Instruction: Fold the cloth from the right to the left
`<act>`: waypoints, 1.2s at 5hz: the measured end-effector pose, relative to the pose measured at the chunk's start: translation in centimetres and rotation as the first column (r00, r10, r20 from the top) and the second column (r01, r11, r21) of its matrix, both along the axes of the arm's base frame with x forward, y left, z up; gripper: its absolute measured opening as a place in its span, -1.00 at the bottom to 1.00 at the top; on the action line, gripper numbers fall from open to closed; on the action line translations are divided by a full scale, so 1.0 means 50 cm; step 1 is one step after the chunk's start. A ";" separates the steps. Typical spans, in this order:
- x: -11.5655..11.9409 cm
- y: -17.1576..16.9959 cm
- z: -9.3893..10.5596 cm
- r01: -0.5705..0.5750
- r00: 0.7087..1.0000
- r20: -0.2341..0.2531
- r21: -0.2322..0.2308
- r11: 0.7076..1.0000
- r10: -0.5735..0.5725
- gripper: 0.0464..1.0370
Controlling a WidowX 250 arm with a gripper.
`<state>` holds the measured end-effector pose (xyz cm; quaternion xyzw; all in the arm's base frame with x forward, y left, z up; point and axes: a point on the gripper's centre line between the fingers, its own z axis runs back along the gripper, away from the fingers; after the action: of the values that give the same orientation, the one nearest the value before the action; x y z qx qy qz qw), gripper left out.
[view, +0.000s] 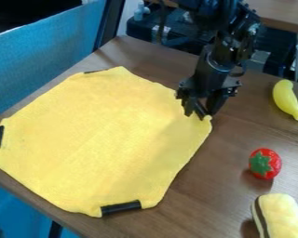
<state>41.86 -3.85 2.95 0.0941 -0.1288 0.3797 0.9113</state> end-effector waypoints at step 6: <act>-0.040 0.034 0.084 0.015 0.995 0.105 -0.158 0.987 0.002 -0.98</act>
<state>39.85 -2.18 7.14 0.0009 -0.1460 0.3902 0.9091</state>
